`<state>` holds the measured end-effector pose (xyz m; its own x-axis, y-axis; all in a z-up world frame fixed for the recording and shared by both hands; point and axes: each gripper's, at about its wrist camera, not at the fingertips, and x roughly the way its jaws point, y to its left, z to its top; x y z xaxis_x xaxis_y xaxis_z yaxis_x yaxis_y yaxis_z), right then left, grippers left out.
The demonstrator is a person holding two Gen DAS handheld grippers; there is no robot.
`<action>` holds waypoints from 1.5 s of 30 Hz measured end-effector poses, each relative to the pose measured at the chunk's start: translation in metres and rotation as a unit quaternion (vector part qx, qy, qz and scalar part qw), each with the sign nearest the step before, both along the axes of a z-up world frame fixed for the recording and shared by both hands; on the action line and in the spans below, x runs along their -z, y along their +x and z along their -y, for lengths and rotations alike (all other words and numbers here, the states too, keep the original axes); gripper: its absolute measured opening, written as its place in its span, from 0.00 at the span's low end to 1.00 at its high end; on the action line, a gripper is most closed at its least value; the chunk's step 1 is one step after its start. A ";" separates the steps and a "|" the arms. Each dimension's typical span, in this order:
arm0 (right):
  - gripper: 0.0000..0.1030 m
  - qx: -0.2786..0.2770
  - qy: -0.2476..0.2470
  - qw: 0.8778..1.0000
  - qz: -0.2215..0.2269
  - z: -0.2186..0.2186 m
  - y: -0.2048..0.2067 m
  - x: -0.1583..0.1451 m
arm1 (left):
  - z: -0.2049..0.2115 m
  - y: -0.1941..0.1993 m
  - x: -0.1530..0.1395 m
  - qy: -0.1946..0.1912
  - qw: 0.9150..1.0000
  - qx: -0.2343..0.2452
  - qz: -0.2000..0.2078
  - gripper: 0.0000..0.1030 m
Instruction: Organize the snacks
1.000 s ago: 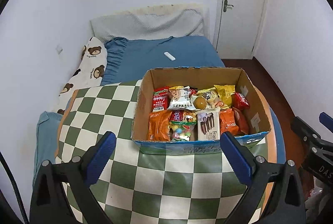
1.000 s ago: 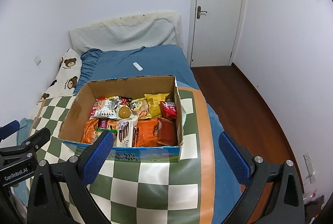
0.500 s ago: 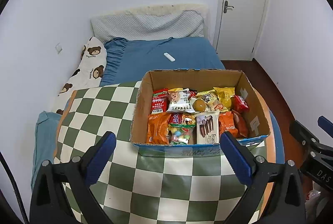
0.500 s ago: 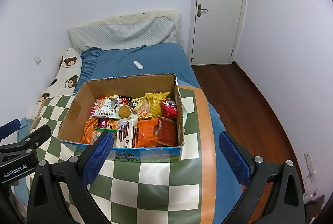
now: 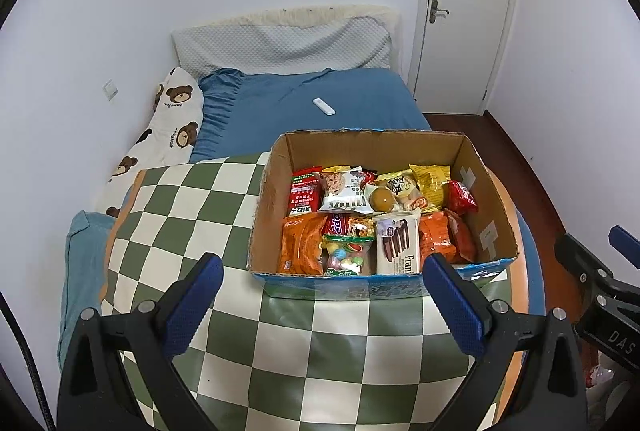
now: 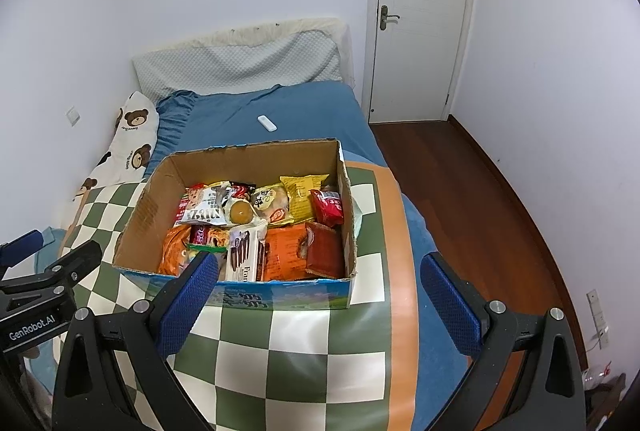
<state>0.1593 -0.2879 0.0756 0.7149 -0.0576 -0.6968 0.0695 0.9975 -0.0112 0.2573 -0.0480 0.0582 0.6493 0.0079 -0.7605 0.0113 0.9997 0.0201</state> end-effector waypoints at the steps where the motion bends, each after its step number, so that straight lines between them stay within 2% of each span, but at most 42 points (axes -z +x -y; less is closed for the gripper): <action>1: 1.00 0.000 0.000 1.000 0.000 -0.001 0.000 0.000 | 0.000 0.000 0.000 0.000 1.000 -0.001 0.001 0.99; 45: 1.00 -0.005 0.008 1.000 -0.003 -0.003 -0.003 -0.001 | -0.002 -0.004 -0.008 0.000 1.000 -0.003 0.003 0.99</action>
